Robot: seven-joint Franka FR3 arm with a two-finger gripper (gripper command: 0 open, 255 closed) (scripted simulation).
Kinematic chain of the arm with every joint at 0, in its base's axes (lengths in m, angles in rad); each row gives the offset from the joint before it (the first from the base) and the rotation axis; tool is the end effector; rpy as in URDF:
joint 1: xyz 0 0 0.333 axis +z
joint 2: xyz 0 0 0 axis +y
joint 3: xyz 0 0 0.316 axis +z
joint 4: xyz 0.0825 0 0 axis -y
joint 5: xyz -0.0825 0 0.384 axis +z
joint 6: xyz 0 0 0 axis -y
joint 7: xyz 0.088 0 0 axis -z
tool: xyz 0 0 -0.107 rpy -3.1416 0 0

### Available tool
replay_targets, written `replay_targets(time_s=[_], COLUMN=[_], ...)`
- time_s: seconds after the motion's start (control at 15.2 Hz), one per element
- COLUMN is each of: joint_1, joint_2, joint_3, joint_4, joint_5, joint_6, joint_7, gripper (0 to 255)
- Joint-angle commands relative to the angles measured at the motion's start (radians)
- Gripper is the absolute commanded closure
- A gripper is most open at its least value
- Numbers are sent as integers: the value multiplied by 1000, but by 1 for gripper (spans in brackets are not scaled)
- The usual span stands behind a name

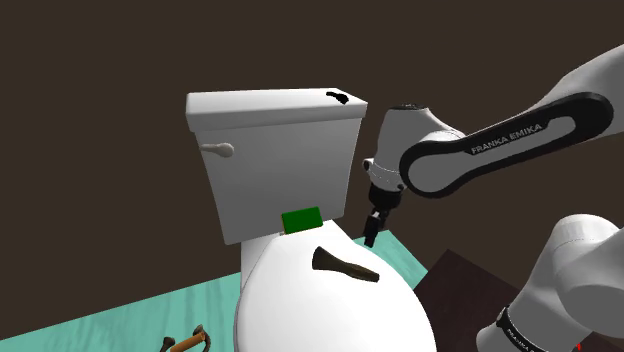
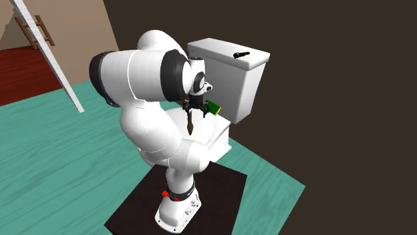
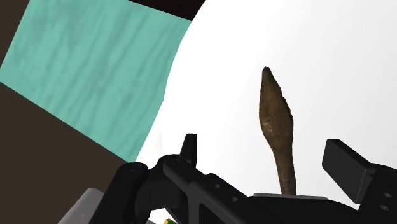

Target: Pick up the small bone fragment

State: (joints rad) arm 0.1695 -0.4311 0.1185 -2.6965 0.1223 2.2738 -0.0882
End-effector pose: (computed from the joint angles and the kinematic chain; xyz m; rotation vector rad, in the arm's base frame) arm 0.3641 0.1084 0.3648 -3.0652 -0.4426 -0.0054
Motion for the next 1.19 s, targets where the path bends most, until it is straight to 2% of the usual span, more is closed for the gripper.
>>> replay_targets(time_s=[0.0, 0.33, 0.79, 0.99, 1.06, 1.12], joint_1=[22, 83, 88, 89, 89, 89], joint_2=[63, 246, 345, 354, 354, 354], joint_3=[5, 26, 29, 29, 29, 29], joint_4=[3, 28, 10, 9, 10, 10], joint_5=[27, 109, 128, 130, 130, 130], joint_6=[75, 264, 380, 390, 389, 389], joint_7=[-19, -74, -96, -98, -98, -97], gripper=[0, 0, 0, 0, 255, 255])
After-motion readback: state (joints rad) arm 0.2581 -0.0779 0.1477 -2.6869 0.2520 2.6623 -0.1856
